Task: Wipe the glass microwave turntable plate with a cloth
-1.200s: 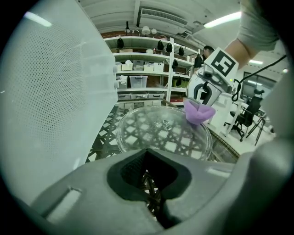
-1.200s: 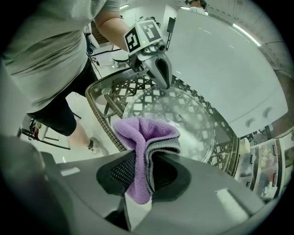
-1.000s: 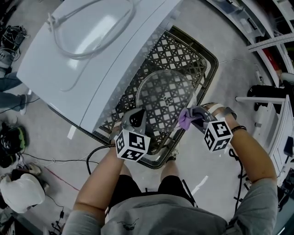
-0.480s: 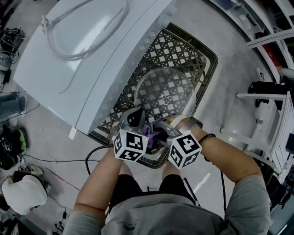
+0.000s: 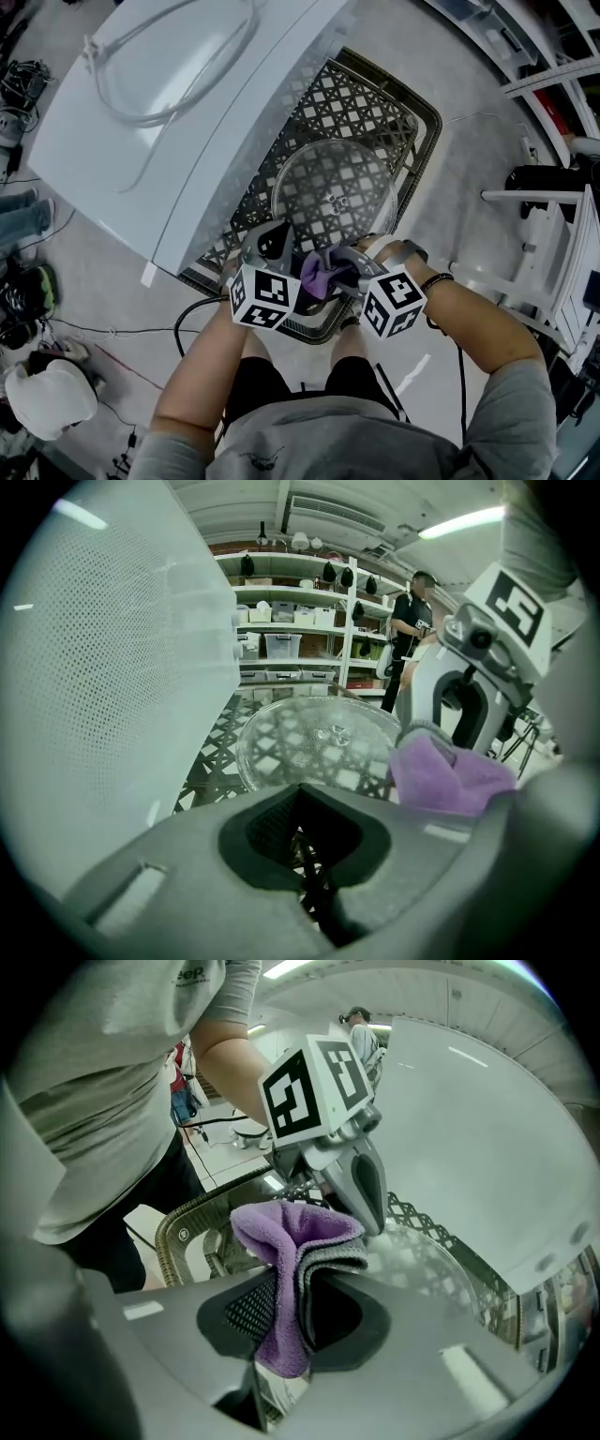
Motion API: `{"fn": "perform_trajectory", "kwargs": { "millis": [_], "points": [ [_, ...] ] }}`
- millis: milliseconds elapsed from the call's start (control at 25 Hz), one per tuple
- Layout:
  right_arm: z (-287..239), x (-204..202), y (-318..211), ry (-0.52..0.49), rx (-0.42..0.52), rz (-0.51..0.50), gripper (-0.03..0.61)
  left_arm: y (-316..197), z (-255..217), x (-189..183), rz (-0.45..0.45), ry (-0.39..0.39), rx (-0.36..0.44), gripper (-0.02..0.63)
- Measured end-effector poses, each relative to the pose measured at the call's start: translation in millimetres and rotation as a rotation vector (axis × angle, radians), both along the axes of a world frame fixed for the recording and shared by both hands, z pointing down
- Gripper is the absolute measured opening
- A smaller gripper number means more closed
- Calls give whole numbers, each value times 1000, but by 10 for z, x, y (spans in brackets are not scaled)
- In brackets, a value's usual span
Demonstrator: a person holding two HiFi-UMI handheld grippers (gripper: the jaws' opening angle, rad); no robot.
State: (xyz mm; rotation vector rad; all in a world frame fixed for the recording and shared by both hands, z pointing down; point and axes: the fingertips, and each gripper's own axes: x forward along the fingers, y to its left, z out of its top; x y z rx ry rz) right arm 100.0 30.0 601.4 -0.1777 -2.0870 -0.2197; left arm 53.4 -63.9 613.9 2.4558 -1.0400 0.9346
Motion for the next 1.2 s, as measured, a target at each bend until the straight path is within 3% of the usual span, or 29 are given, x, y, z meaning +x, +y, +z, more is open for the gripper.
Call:
{"fn": "perform_trajectory", "kwargs": {
  "millis": [440, 920, 1200],
  "points": [
    [-9, 1136, -337, 206, 47, 105, 94, 0, -2, 2, 3, -1, 6, 0],
    [9, 1142, -358, 183, 68, 146, 94, -7, 0, -3, 2, 5, 4, 0],
    [-59, 1113, -388, 119, 51, 235, 98, -5, 63, 56, 1, 24, -43, 0]
  ]
}}
